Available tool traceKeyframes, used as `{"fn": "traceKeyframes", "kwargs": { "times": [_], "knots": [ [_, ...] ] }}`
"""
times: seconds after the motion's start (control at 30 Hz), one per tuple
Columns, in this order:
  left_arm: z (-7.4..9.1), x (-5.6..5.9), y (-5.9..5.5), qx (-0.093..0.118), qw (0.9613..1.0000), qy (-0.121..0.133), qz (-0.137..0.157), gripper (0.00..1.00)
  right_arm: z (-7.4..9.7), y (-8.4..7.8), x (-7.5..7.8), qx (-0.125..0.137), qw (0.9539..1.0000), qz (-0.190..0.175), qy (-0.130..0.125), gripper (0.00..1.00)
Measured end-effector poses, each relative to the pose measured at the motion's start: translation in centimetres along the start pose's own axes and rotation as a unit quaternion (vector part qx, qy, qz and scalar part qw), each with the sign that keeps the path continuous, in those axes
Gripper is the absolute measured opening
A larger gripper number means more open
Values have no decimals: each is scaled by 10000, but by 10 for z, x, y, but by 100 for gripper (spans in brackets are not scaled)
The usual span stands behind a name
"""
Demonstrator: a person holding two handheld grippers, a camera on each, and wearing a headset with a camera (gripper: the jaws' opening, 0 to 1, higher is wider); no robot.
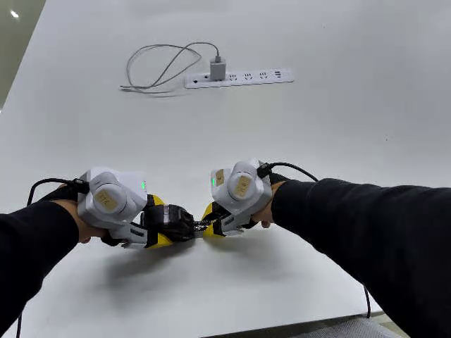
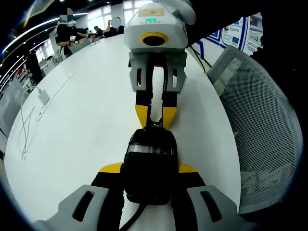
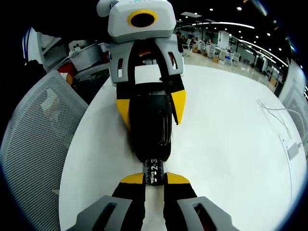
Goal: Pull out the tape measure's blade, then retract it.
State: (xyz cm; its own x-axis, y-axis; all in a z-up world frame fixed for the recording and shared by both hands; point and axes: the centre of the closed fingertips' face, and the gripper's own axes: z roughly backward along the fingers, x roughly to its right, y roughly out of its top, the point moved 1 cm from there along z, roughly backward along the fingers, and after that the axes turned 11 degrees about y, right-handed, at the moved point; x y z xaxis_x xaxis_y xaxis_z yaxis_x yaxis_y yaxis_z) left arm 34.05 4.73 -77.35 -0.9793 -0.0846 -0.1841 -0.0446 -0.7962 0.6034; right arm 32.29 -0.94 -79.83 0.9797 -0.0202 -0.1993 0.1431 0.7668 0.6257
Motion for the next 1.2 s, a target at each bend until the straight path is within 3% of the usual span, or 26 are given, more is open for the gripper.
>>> {"fn": "traceKeyframes", "kwargs": {
  "times": [1.2],
  "knots": [
    [0, -1, 0, -10, 10000, -6, 19, 33, 12, -15, 0, -101, 9999, -101, -41, 10]
  ]
}}
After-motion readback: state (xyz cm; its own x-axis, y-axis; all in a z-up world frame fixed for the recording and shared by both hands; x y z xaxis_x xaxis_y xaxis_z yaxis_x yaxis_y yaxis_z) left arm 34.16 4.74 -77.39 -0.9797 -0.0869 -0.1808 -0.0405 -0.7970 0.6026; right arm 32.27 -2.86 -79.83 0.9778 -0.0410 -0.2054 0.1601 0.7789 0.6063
